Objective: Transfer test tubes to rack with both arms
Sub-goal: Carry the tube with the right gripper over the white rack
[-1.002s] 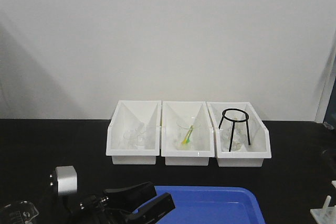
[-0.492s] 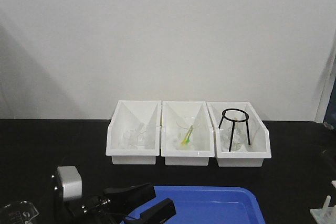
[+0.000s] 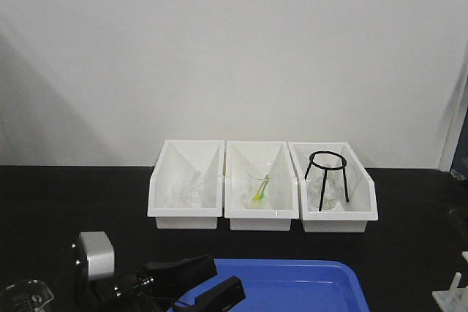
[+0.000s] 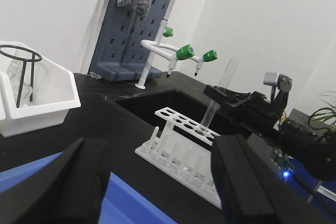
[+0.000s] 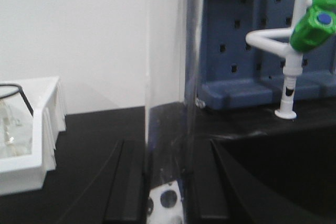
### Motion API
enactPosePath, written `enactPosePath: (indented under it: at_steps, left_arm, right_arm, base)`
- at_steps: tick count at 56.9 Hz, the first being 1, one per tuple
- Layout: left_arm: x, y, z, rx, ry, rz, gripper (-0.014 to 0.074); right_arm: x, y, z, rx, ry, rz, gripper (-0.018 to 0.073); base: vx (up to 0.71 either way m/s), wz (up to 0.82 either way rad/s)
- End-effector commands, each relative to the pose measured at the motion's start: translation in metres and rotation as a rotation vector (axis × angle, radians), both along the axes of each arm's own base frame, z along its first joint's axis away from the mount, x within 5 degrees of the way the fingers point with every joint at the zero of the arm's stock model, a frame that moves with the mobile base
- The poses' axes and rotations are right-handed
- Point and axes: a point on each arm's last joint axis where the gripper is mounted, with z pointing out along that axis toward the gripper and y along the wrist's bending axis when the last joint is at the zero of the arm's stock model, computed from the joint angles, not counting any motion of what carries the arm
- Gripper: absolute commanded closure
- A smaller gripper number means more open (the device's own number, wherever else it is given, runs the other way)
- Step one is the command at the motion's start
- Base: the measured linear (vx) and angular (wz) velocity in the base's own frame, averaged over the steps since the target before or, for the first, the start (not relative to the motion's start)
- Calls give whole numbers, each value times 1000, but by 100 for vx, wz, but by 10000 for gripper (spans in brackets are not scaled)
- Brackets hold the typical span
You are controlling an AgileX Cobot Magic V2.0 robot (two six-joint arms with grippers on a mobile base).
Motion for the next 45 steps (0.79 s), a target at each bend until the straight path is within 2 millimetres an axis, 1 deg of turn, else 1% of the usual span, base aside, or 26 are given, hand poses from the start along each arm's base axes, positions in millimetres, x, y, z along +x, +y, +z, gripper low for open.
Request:
enactPosePath:
  at_steps: [1,10,38,45]
  left_arm:
    - [-2,1,21,-100,-73,-3,76]
    - [-2,1,21,-100,-73,-3,76]
    - [-2,1,21,-100,-73,-3,76]
    - [-2,1,21,-100,-74,-3,77]
  right_arm:
    - [0,-3,25,-78,-186,-14,559]
    - [1,-4,21,-66,-199,-20,559]
    - [8,-7,-8,-17,-106,-16,559]
    - [9,-8,-13,-10,-92,-17,559]
  base:
    - [0,0]
    - [0,0]
    - [0,0]
    - [0,0]
